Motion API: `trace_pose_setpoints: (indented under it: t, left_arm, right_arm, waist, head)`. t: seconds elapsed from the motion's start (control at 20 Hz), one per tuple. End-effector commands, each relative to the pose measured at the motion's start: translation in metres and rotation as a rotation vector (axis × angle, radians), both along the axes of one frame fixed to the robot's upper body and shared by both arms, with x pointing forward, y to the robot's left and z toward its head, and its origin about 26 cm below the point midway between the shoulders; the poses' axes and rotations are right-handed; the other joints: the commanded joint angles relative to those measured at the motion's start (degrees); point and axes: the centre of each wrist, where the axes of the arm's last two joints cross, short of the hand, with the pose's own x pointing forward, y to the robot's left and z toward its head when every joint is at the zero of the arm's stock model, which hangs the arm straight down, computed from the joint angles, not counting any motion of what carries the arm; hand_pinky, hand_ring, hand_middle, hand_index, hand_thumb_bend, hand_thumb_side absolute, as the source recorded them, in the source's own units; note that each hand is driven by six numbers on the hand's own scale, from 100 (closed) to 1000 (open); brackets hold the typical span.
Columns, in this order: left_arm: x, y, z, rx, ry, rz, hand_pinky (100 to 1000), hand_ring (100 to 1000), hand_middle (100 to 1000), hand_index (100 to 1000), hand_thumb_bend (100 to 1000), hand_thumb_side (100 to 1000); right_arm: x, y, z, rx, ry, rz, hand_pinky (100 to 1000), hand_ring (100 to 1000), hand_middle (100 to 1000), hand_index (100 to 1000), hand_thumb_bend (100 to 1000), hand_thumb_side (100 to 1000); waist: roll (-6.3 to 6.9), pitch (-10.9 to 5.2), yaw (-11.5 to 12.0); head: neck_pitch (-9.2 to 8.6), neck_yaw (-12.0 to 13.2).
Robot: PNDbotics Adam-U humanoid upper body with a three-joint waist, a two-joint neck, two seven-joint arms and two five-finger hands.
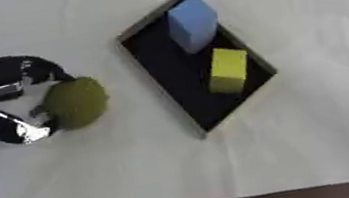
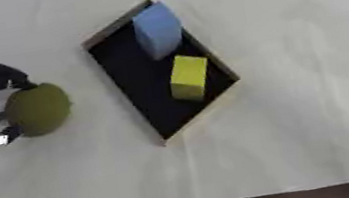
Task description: Pick up objects on the table and place them in the box.
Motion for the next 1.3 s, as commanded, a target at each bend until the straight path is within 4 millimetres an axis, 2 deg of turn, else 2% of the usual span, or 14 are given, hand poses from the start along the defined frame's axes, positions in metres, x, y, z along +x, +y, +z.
trace_pose_setpoints:
  t: [0.05, 0.1, 0.3, 0.4, 0.65, 0.9, 1.3]
  left_arm:
    - [0.001, 0.003, 0.006, -0.017, -0.054, 0.025, 866, 814, 599, 814, 163, 321]
    - [0.002, 0.003, 0.006, -0.048, -0.068, 0.032, 826, 766, 529, 754, 111, 249]
    - [-0.001, 0.0, 0.01, -0.183, -0.122, 0.026, 750, 664, 415, 628, 100, 155]
    - [-0.004, -0.001, 0.015, -0.253, -0.154, 0.016, 716, 633, 399, 611, 100, 173]
    - [-0.015, -0.007, 0.031, -0.37, -0.231, -0.044, 721, 640, 429, 644, 100, 138]
    - [-0.024, -0.024, 0.051, -0.405, -0.29, -0.137, 714, 634, 442, 656, 100, 100]
    - [-0.016, -0.077, 0.064, -0.436, -0.294, -0.294, 707, 616, 433, 649, 100, 100]
  right_arm:
    - [-0.005, -0.002, 0.008, -0.001, -0.023, -0.005, 859, 761, 613, 754, 100, 506]
    - [-0.005, -0.002, 0.008, 0.001, -0.02, -0.005, 860, 762, 614, 755, 100, 505]
    - [-0.005, -0.003, 0.006, 0.007, -0.008, -0.003, 862, 763, 614, 755, 100, 507]
    - [-0.005, -0.003, 0.004, 0.013, -0.002, -0.004, 862, 763, 614, 755, 100, 507]
    - [-0.005, -0.005, 0.002, 0.016, 0.009, -0.01, 864, 762, 613, 754, 100, 506]
    - [-0.005, -0.005, 0.002, 0.014, 0.014, -0.009, 866, 762, 613, 754, 100, 513]
    - [-0.005, -0.005, 0.002, 0.018, 0.012, -0.001, 867, 763, 614, 754, 100, 520]
  waist:
    - [0.08, -1.1, -0.09]
    - [0.05, -1.08, -0.07]
    - [0.01, -1.06, 0.11]
    - [0.01, -1.12, 0.15]
    - [0.07, -1.51, 0.04]
    - [0.2, -1.95, 0.2]
    - [0.48, -2.53, -0.27]
  head:
    - [-0.55, 0.13]
    - [-0.55, 0.13]
    - [-0.63, 0.08]
    - [-0.68, 0.08]
    - [-0.62, -0.16]
    - [-0.49, -0.5]
    - [-0.07, -1.92]
